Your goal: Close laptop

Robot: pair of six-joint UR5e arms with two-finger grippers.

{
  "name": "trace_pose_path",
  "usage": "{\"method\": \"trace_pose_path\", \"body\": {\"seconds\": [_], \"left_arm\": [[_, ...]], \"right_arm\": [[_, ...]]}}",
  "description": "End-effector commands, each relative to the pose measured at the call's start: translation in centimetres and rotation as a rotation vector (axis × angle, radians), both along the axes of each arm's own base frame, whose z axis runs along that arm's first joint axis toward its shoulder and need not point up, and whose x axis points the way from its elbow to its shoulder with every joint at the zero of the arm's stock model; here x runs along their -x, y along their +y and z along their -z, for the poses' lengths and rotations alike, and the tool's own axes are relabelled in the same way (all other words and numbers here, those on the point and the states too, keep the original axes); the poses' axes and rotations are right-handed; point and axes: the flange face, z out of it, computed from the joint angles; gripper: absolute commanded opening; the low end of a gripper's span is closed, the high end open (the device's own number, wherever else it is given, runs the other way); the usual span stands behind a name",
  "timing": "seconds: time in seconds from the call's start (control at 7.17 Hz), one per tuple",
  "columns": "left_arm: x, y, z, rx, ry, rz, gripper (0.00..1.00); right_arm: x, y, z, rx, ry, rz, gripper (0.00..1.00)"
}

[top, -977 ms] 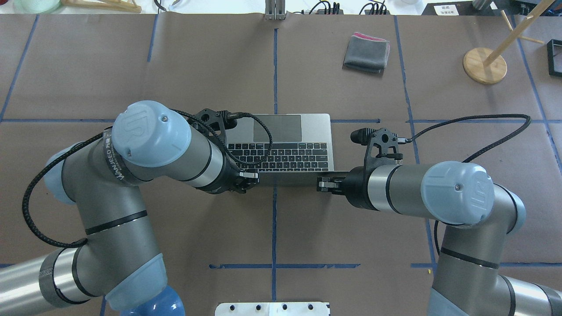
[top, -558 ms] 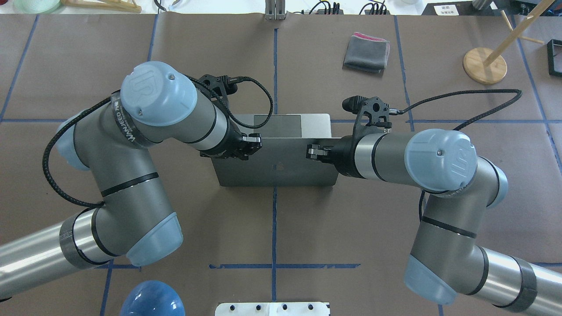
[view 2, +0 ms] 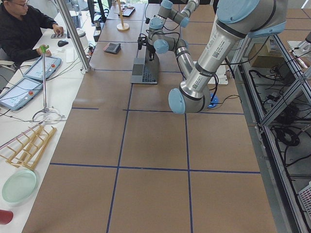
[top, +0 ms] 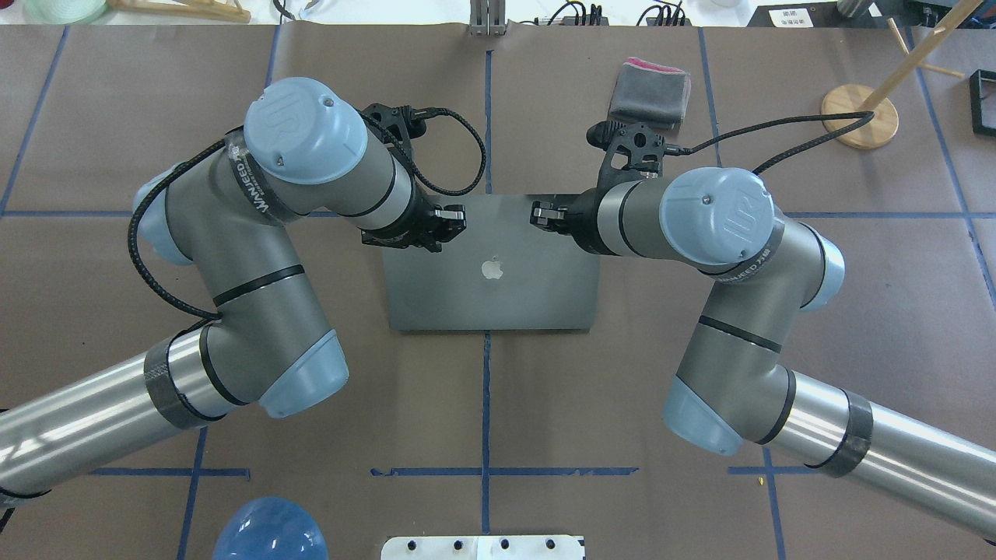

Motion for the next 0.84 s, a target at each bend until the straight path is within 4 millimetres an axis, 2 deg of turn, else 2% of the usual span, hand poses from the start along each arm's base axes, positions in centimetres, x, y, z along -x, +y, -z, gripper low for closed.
{"method": "trace_pose_path", "body": {"seconds": [0.0, 0.28, 0.42, 0.7], "left_arm": [[-1.8, -2.0, -2.3, 0.001, -0.009, 0.006, 0.00], [-4.0, -5.0, -3.8, 0.003, -0.016, 0.020, 0.00], [-4.4, -5.4, -4.4, 0.002, -0.019, 0.020, 0.00], [-5.6, -6.7, -4.5, 0.010, -0.041, 0.019, 0.00]], "right_arm": [[2.1, -1.9, -0.6, 0.008, 0.036, 0.001, 0.00], [3.9, -3.0, -1.3, 0.026, 0.063, 0.004, 0.00], [4.5, -3.4, -2.1, 0.041, 0.076, 0.017, 0.00], [6.5, -4.6, -3.1, 0.063, 0.110, 0.023, 0.00]]}}
